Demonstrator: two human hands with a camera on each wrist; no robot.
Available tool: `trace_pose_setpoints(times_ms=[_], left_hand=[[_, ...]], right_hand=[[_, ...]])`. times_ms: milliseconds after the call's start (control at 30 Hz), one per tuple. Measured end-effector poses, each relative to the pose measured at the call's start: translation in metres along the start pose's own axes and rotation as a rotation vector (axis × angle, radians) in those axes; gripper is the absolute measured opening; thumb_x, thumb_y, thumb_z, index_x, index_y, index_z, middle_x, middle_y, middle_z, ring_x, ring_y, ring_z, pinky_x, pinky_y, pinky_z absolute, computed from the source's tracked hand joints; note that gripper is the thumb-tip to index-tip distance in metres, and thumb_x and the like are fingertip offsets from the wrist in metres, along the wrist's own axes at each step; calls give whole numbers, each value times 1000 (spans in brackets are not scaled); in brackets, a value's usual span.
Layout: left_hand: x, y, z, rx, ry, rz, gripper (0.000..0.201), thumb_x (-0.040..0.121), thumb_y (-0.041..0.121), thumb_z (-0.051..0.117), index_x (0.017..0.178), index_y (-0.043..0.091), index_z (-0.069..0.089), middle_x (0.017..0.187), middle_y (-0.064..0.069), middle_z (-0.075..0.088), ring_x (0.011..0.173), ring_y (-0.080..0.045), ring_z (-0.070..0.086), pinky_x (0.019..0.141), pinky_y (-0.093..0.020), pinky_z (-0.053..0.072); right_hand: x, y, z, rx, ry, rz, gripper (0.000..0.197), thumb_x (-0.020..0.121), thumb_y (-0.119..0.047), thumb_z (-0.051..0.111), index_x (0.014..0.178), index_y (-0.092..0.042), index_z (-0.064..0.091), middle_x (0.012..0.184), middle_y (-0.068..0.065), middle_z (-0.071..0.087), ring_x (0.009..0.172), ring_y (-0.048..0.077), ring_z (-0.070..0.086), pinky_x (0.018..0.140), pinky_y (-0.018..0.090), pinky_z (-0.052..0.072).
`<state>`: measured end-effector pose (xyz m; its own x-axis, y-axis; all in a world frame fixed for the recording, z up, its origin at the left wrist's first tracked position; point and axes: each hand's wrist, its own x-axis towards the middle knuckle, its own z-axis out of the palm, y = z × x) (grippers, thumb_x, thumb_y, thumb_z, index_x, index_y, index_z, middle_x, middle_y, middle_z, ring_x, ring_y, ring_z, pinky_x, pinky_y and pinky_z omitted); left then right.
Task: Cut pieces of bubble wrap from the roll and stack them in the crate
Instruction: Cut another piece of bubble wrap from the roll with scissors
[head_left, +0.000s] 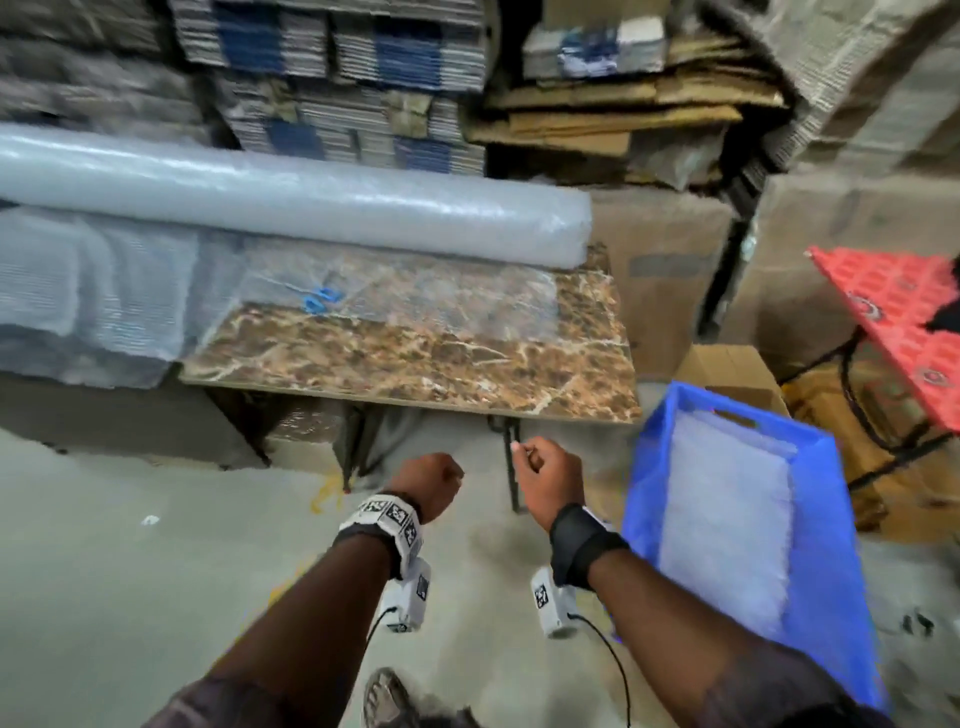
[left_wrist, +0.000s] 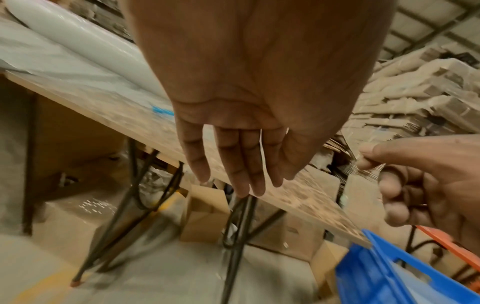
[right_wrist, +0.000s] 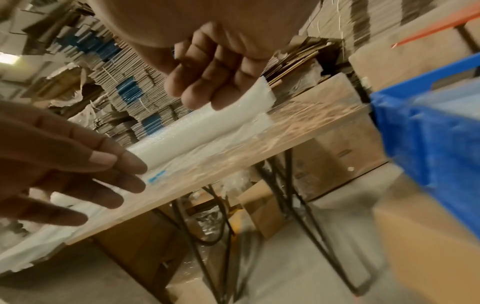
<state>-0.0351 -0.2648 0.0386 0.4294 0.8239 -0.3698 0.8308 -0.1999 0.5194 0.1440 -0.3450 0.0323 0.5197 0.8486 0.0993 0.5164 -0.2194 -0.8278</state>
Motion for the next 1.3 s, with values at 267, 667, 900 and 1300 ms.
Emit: trace_pose_setpoints(times_ms=[267, 667, 900, 1300], left_hand=[[-17, -167, -126, -85, 168, -208, 21, 88, 28, 58, 104, 22, 71, 108, -6, 72, 105, -26, 64, 88, -30, 50], [42, -271, -238, -185, 380, -302, 22, 89, 19, 58, 107, 19, 71, 108, -3, 71, 103, -23, 65, 83, -26, 47], [153, -300, -286, -128, 323, -295, 26, 90, 23, 59, 114, 19, 68, 122, -4, 66, 111, -23, 61, 94, -32, 48], [261, -361, -327, -90, 272, -438, 26, 93, 29, 60, 119, 23, 65, 128, -3, 56, 114, -21, 56, 97, -34, 46]], right_hand=[[27, -123, 148, 13, -123, -168, 42, 90, -31, 65, 61, -8, 45, 48, 1, 34, 47, 9, 36, 48, 18, 30], [129, -208, 313, -2, -264, -224, 18, 84, -22, 66, 69, -15, 60, 57, -1, 58, 55, 21, 52, 54, 33, 44], [243, -224, 388, -85, -359, -204, 4, 82, -13, 64, 81, -17, 66, 61, -5, 57, 59, 18, 53, 59, 24, 37], [375, -193, 477, -626, -597, -210, 28, 84, -23, 65, 110, -12, 63, 117, 12, 62, 109, 31, 59, 85, 33, 48]])
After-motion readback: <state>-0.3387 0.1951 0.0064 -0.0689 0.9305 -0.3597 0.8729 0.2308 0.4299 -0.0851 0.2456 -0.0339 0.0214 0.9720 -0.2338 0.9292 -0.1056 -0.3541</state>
